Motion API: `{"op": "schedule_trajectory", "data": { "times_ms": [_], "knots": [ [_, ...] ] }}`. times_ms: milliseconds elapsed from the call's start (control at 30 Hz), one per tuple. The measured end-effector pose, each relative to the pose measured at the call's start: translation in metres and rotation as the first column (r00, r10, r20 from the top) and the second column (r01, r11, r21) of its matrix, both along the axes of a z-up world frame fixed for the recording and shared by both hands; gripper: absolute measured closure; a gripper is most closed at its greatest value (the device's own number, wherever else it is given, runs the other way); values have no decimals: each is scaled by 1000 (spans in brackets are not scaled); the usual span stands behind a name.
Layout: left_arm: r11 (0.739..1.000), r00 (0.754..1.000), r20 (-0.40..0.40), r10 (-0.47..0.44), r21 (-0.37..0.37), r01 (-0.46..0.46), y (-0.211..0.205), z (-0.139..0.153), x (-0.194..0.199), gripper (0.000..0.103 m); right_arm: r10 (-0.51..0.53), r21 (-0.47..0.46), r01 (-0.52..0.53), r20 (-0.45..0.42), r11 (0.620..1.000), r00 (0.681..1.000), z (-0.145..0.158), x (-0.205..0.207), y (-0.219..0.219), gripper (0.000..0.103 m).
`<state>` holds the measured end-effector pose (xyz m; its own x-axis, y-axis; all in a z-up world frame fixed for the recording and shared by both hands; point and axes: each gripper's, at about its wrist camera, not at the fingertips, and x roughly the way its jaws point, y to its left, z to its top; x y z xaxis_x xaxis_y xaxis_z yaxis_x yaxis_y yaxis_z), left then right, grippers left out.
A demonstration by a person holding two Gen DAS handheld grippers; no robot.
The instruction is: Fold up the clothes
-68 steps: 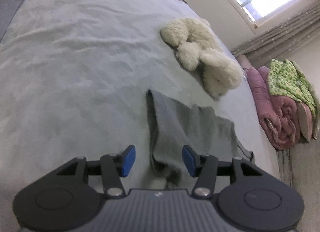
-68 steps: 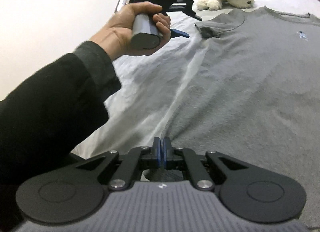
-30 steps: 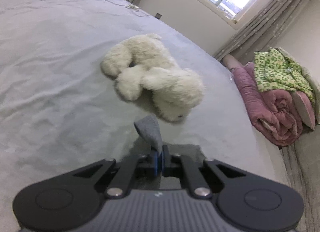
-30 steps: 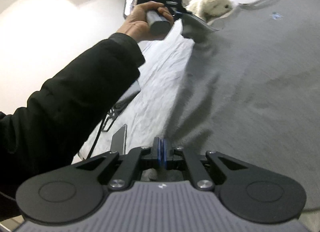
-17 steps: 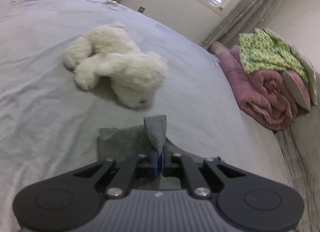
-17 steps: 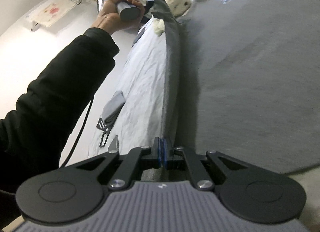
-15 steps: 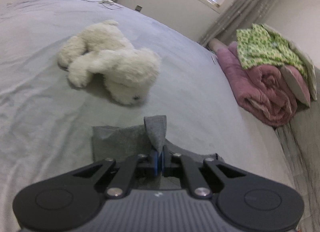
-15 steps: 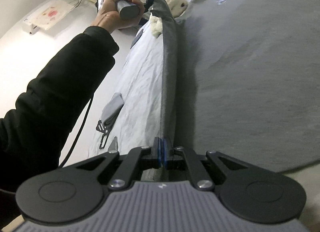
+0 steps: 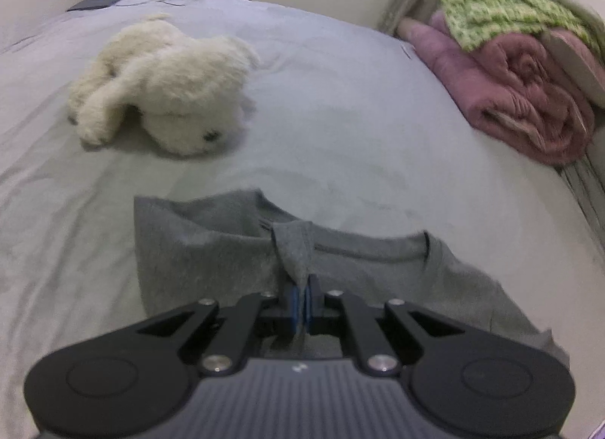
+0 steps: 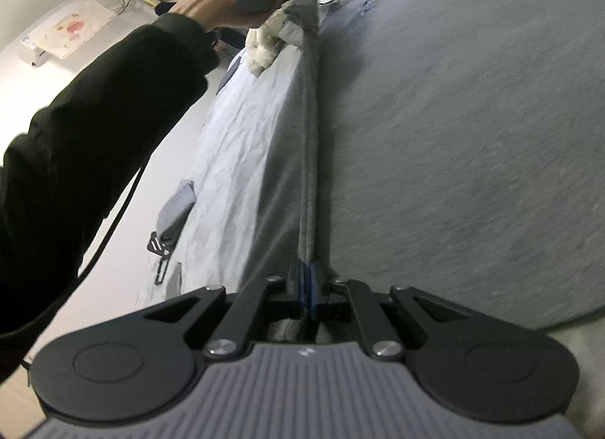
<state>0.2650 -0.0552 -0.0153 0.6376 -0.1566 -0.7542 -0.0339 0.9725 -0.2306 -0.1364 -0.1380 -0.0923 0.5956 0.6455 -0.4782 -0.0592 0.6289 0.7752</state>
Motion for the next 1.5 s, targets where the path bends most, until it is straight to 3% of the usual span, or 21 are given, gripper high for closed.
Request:
{"op": "schedule_trajectory", "data": {
  "times_ms": [167,200,267,333,533,667,800,900,1000,1067,1100,1267,1400,1500],
  "knots": [
    [999,998,-28,-54,2,54,-16,-14,-2,96,27,-12,-27,10,1000,1000,-1,2,2,97],
    [998,997,-33,-68,-2,68,-18,-15,-3,93,28,-16,-28,12,999,1000,0,2,4,97],
    [997,997,-27,-72,-27,71,-13,-11,-4,71,24,-16,-24,11,1000,1000,2,1,7,97],
    [995,997,-13,-74,-62,73,-5,-3,-6,61,23,-16,-23,11,1000,1000,4,0,9,96],
    [990,990,125,-71,-112,86,52,52,-18,42,29,-27,-29,17,999,999,6,7,14,93],
    [991,989,145,5,-130,14,110,61,-52,41,10,-55,-8,25,998,1000,14,11,11,90],
    [993,993,117,15,-119,-1,147,45,-105,41,-45,-81,49,51,996,998,31,31,-14,89],
    [989,996,87,10,-145,3,167,28,-141,41,-66,-124,76,88,989,994,51,66,-30,89],
    [992,997,73,11,-129,-1,170,8,-157,41,-48,-224,72,109,972,993,66,112,-37,88],
    [993,998,59,-1,-120,8,169,-4,-157,42,-47,-255,73,106,964,993,71,145,-39,77],
    [992,999,47,-5,-123,11,169,-9,-156,42,-43,-266,69,102,962,994,72,161,-44,67],
    [990,996,77,-46,-128,55,161,-14,-159,42,-24,-359,77,152,930,988,84,250,-49,66],
    [992,992,94,-82,-87,90,154,-13,-164,42,-32,-466,80,111,881,993,67,321,-45,65],
    [995,994,77,-78,-57,82,155,-18,-160,42,-5,-534,74,131,842,991,57,358,-35,65]
  ]
}}
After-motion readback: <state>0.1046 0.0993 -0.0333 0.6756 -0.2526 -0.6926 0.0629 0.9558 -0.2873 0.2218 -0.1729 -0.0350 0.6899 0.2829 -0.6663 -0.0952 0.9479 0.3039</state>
